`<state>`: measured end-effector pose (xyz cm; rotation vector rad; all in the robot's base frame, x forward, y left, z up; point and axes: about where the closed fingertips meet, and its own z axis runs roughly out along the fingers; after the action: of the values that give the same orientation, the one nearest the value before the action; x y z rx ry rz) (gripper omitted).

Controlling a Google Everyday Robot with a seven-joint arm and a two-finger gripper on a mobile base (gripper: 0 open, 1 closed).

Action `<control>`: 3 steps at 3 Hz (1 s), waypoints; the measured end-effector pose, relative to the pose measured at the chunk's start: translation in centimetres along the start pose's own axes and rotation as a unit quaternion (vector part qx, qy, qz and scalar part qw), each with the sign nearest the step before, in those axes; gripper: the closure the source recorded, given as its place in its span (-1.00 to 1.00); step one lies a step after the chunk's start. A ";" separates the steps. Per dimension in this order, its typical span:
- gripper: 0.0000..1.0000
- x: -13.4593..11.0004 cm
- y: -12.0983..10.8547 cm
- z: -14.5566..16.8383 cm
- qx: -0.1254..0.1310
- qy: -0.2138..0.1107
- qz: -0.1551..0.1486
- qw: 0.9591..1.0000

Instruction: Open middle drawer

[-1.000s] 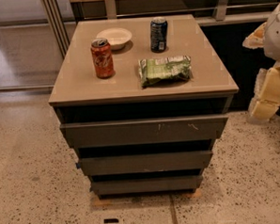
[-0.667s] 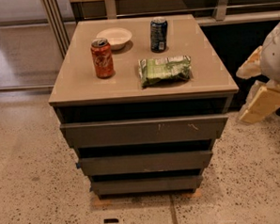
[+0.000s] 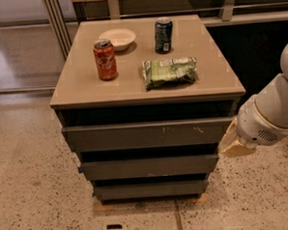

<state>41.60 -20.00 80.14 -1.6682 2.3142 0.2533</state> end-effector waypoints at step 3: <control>1.00 3.0 1.3 9.1 0.011 -0.021 0.018 1.000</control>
Offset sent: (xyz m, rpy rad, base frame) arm 0.0086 -0.0204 -0.0754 -0.0350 -0.1567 -0.1247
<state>40.55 -19.57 70.51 -1.5957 2.3101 0.2658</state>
